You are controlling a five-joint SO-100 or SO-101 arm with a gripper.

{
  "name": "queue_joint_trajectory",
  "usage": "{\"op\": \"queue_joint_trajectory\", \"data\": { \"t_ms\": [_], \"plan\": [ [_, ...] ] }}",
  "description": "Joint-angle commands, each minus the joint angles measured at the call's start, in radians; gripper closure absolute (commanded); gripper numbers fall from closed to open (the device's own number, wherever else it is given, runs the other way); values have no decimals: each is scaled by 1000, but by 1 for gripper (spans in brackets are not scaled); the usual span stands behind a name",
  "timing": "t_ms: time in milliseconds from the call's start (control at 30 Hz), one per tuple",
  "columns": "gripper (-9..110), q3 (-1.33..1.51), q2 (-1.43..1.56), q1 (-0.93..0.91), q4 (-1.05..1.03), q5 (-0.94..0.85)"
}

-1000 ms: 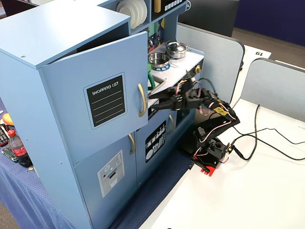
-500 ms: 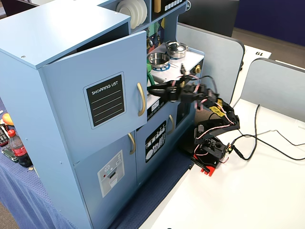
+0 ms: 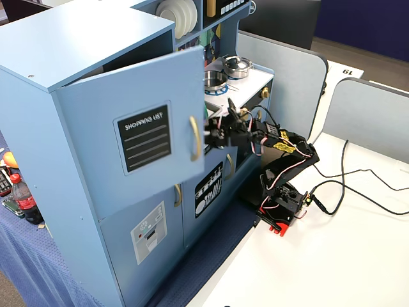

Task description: Open the left cabinet door

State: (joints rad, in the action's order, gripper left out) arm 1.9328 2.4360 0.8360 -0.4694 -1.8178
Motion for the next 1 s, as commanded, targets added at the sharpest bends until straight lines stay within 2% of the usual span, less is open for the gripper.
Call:
{"op": "queue_joint_trajectory", "data": {
  "t_ms": [0, 100, 200, 367, 567, 767, 967],
  "plan": [
    [101, -60, 40, 169, -51, -31],
    [101, -60, 38, 222, -52, -31],
    [101, -48, 46, 187, -69, -14],
    [101, 3, 112, -138, -314, 147],
    [101, 268, 290, -488, -512, 350],
    [101, 598, 499, -703, -699, 328],
    [101, 876, 669, -808, -769, 336]
  ]
}}
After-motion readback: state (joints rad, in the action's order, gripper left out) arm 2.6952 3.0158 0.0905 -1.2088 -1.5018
